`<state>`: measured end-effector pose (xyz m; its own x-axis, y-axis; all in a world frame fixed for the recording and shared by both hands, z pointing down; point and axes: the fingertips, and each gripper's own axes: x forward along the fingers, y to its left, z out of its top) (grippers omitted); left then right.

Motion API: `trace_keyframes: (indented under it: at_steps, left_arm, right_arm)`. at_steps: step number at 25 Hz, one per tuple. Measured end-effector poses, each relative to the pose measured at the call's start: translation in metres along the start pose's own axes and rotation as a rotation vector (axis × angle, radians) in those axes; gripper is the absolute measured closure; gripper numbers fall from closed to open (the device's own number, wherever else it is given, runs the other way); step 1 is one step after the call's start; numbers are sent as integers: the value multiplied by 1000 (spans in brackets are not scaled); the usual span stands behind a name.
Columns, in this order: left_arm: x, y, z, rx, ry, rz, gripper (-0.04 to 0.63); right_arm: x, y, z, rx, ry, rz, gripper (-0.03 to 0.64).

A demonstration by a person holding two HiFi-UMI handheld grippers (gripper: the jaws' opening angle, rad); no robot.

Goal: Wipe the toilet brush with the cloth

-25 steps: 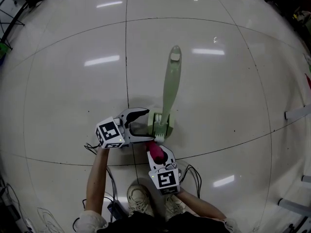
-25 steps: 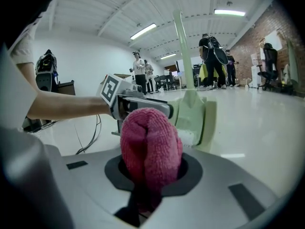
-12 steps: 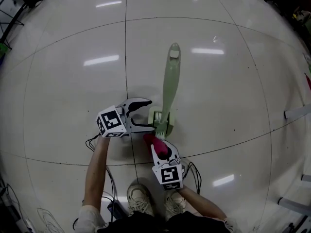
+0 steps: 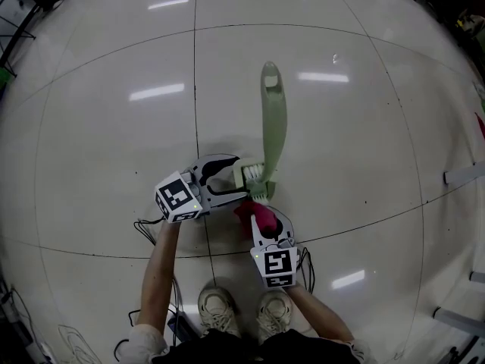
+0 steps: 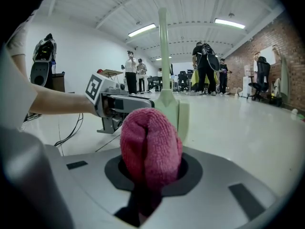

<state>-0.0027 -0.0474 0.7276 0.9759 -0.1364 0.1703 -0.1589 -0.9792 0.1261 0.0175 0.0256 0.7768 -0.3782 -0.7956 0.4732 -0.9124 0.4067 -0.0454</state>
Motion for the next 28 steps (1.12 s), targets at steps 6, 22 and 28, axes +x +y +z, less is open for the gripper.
trace_keyframes:
  at_steps: [6, 22, 28]
  left_arm:
    - [-9, 8, -2, -57, -20, 266, 267]
    - [-24, 26, 1, -114, -183, 630, 281]
    - [-33, 29, 14, -12, -186, 483, 281]
  right_arm:
    - [9, -19, 5, -18, 0, -59, 548]
    - [40, -52, 24, -56, -18, -151, 548]
    - [15, -30, 23, 50, -60, -138, 548]
